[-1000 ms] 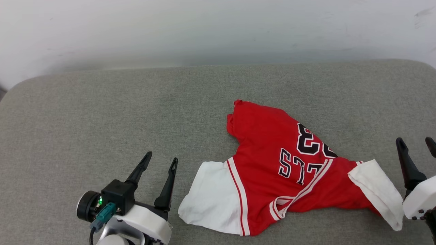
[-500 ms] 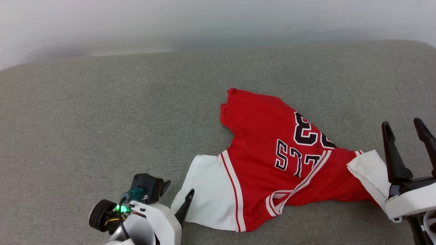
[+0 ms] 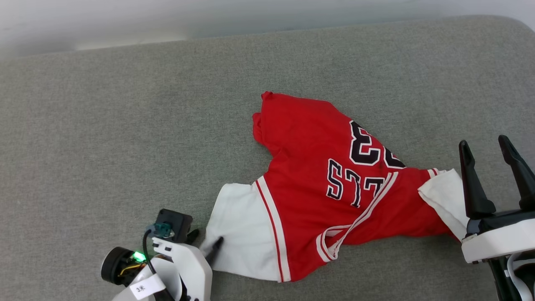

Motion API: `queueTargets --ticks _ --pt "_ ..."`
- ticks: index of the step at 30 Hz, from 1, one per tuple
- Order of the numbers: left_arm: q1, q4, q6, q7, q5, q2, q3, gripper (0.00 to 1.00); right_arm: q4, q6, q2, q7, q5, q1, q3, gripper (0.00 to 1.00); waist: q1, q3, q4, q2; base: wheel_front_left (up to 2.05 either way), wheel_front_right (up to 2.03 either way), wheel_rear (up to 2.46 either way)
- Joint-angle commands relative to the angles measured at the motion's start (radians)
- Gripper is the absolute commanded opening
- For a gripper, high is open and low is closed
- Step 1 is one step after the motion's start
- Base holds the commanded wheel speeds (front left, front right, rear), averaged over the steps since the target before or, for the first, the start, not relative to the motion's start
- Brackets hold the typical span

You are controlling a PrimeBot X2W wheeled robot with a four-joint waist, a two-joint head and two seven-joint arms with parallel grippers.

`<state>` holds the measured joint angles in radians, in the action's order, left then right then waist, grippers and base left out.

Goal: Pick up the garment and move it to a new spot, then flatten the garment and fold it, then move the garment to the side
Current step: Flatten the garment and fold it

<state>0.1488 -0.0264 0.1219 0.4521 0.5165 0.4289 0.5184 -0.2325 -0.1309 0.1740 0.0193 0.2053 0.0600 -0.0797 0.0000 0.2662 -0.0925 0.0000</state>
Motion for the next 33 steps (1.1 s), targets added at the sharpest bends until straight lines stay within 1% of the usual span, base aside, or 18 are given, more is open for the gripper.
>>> queueTargets --ticks 1,3,6,11,14,18,21,23,24,25,28,30,33 --pt "-0.01 -0.041 0.003 0.003 0.005 -0.008 0.005 0.0 0.002 0.0 -0.005 -0.004 -0.004 0.008 0.002 1.0 0.0 0.0 0.001 0.0 0.0 0.0 0.0" --pt "0.007 -0.058 0.013 -0.03 -0.006 -0.008 -0.009 0.0 0.007 0.0 0.0 -0.001 -0.007 0.009 0.007 1.0 0.0 -0.002 0.005 0.0 0.0 0.0 0.0" --pt "0.035 -0.067 0.036 -0.112 -0.026 -0.008 -0.048 0.0 0.015 0.0 0.007 0.006 -0.015 0.008 0.011 1.0 0.0 -0.015 0.016 0.0 0.0 0.0 0.0" --pt "0.058 -0.074 0.083 -0.232 -0.046 -0.009 -0.111 0.0 0.02 0.0 0.015 0.021 -0.023 0.0 0.021 1.0 0.0 -0.044 0.037 0.0 0.0 0.0 0.0" --pt "0.041 -0.079 0.112 -0.278 -0.044 -0.001 -0.146 0.0 0.023 0.0 0.019 0.033 -0.022 -0.013 0.03 1.0 0.0 -0.06 0.05 0.0 0.0 0.0 0.0" --pt "-0.017 -0.092 0.135 -0.276 -0.024 0.011 -0.167 0.0 0.032 0.0 0.023 0.05 -0.02 -0.027 0.036 1.0 0.0 -0.08 0.067 0.0 0.0 0.0 0.0" --pt "-0.071 -0.1 0.144 -0.257 -0.006 0.02 -0.171 0.0 0.043 0.0 0.024 0.064 -0.019 -0.043 0.044 1.0 0.0 -0.091 0.079 0.0 0.0 0.0 0.0" --pt "-0.103 -0.103 0.141 -0.244 -0.001 0.024 -0.162 0.0 0.052 0.0 0.023 0.07 -0.015 -0.048 0.047 1.0 0.0 -0.098 0.088 0.0 0.0 0.0 0.0" --pt "-0.11 -0.099 0.14 -0.243 -0.001 0.024 -0.158 0.34 0.054 0.0 0.024 0.074 -0.016 -0.05 0.047 1.0 0.0 -0.102 0.092 0.0 0.0 0.0 0.0" --pt "-0.115 -0.092 0.139 -0.252 -0.001 0.021 -0.156 1.0 0.058 0.0 0.026 0.076 -0.016 -0.054 0.047 1.0 0.0 -0.105 0.097 0.0 0.0 0.0 0.0" --pt "-0.105 -0.064 0.131 -0.307 -0.018 0.015 -0.153 1.0 0.063 0.0 0.032 0.088 -0.013 -0.061 0.045 1.0 0.0 -0.113 0.111 0.0 0.0 0.0 0.0" --pt "-0.081 -0.036 0.102 -0.367 -0.031 0.01 -0.144 1.0 0.058 0.0 0.041 0.104 -0.01 -0.06 0.047 1.0 0.0 -0.115 0.124 0.0 0.0 0.0 0.0" --pt "-0.051 -0.008 0.075 -0.47 -0.062 0.004 -0.137 1.0 0.047 0.0 0.07 0.152 0.004 -0.047 0.056 1.0 0.0 -0.115 0.145 0.0 0.0 0.0 0.0"
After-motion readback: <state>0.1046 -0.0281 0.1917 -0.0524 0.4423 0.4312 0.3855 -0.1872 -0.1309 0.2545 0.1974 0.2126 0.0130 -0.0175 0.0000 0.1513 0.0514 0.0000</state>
